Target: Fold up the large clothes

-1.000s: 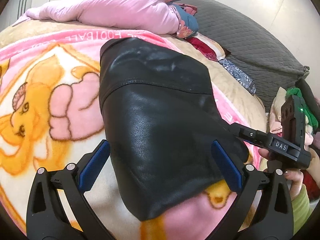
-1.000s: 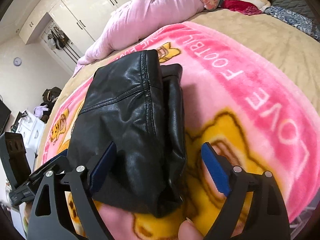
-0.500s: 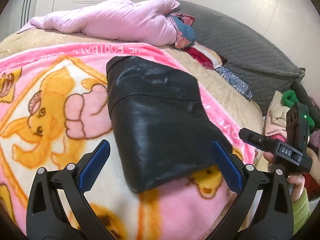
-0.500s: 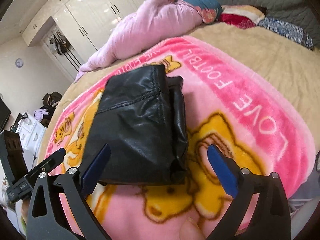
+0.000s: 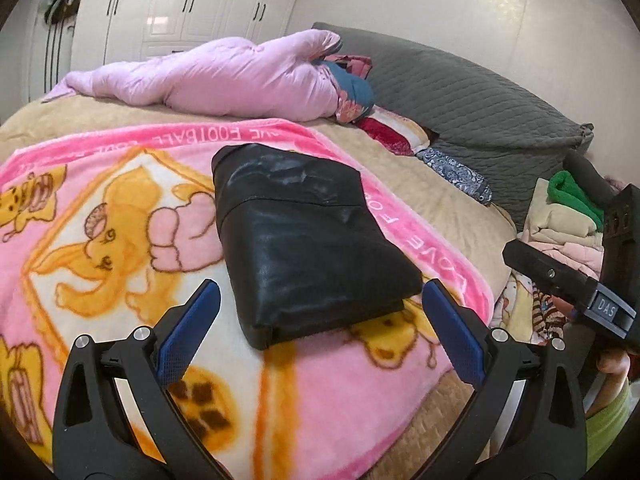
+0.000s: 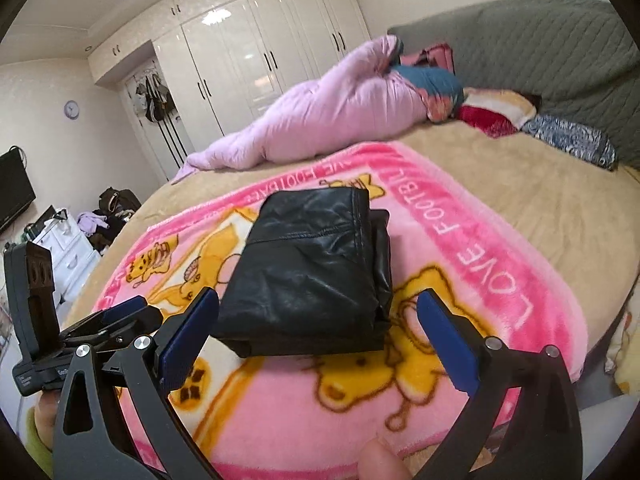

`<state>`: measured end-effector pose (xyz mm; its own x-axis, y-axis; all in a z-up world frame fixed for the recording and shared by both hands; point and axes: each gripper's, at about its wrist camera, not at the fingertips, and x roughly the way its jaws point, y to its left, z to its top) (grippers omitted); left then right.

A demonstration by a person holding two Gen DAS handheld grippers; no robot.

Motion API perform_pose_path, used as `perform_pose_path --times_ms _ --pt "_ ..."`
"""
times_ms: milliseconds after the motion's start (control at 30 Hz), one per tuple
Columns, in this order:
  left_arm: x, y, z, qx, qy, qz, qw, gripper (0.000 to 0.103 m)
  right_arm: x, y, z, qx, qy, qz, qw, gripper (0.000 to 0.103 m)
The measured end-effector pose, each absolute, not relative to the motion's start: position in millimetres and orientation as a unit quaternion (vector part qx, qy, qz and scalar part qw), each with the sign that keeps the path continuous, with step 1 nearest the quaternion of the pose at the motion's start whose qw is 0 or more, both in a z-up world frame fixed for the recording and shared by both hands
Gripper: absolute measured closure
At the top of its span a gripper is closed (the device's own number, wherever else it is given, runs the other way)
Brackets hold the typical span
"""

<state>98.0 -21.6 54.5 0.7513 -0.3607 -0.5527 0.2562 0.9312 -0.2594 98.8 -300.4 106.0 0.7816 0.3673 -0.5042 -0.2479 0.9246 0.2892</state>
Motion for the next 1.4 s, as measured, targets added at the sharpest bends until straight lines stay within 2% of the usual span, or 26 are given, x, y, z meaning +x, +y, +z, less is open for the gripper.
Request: perform_pose_path --times_ms 333,667,900,1400 --pt "58 -24 62 -0.055 0.281 -0.156 0.945 0.008 54 -299 114 0.1 0.249 0.17 0.948 0.004" --pt "27 -20 47 -0.047 0.267 -0.124 0.954 0.008 16 -293 82 0.044 0.22 0.112 0.968 0.004" --pt "12 -18 19 -0.032 0.275 -0.109 0.955 0.008 10 -291 47 0.047 0.25 0.096 0.962 0.004" --pt "17 -10 -7 -0.046 0.311 -0.103 0.944 0.008 15 -273 15 0.025 0.297 0.066 0.952 0.004"
